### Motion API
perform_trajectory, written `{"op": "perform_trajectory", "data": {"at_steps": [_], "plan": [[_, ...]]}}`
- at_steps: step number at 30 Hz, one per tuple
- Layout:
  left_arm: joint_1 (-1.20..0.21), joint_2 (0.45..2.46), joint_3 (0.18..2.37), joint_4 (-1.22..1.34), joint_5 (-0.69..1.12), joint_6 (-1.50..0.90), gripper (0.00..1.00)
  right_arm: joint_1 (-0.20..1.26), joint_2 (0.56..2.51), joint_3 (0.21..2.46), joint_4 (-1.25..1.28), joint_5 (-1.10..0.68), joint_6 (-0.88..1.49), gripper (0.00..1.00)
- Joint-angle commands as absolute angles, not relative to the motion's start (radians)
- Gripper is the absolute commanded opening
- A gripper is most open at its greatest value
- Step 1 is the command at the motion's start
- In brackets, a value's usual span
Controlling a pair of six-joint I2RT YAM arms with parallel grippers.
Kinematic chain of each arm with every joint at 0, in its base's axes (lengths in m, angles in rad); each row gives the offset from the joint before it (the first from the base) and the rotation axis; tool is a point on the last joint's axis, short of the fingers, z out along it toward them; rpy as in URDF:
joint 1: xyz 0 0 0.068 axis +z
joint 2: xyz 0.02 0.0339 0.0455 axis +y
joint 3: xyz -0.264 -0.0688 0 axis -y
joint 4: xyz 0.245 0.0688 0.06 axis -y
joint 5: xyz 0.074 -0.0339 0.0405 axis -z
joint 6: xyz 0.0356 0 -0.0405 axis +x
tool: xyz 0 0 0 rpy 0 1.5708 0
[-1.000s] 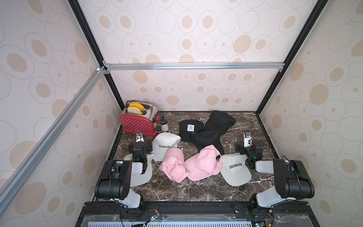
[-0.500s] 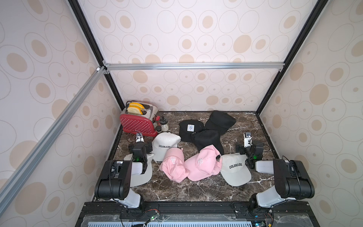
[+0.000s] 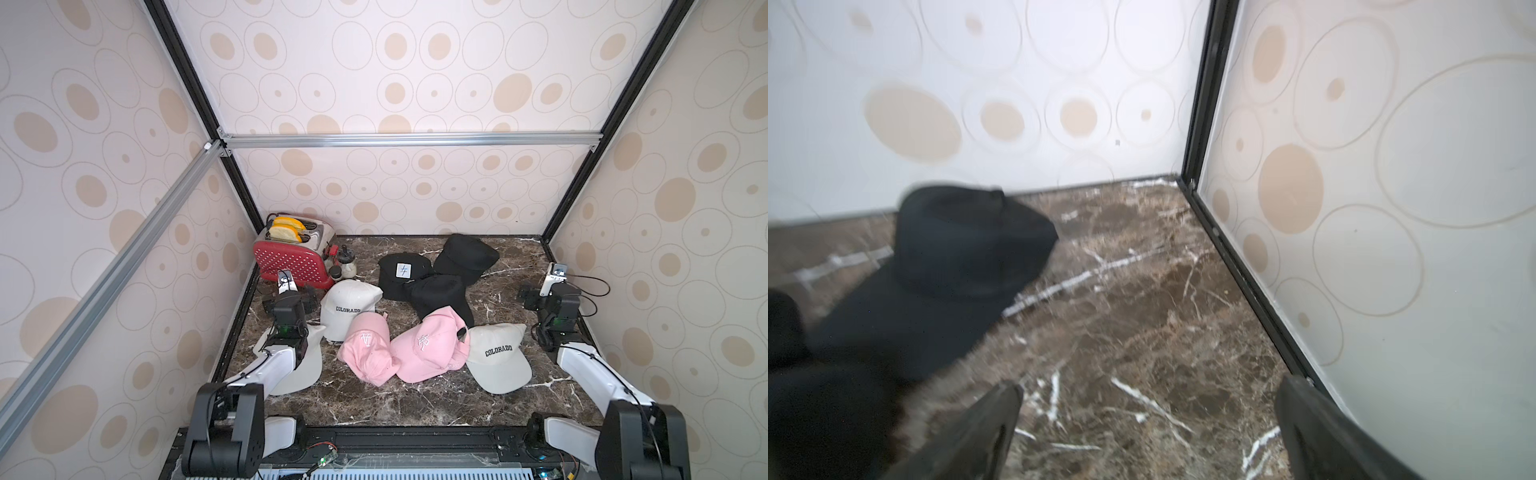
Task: Stack the baseball caps by color
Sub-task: Adjust the baseball cap at the center of the board.
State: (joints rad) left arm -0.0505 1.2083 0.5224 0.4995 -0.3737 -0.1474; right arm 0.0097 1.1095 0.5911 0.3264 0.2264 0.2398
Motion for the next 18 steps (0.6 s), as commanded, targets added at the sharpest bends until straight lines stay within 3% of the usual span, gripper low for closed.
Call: {"op": "perform_trajectory", "data": {"at_steps": [1, 3, 6, 8, 12, 18], "plan": [[-0.1, 1.154, 0.632, 0.229, -0.44, -0.295, 0.99, 0.011, 1.05, 0.596, 0.131, 0.14, 0.449, 1.0], [-0.147, 1.148, 0.684, 0.134, -0.402, -0.367, 0.99, 0.01, 1.032, 0.598, 0.105, 0.037, 0.537, 1.0], [-0.197, 1.169, 0.733, 0.091, -0.198, -0.436, 0.99, 0.012, 1.036, 0.642, 0.0, -0.153, 0.61, 1.0], [-0.282, 1.188, 0.78, 0.03, -0.219, -0.451, 0.99, 0.016, 1.035, 0.655, -0.061, -0.29, 0.662, 1.0], [-0.416, 1.193, 0.852, -0.103, -0.271, -0.475, 0.99, 0.021, 0.995, 0.651, -0.229, -0.392, 0.639, 1.0], [-0.521, 1.135, 0.775, -0.158, -0.263, -0.6, 0.99, 0.039, 0.914, 0.598, -0.427, -0.604, 0.621, 1.0]]}}
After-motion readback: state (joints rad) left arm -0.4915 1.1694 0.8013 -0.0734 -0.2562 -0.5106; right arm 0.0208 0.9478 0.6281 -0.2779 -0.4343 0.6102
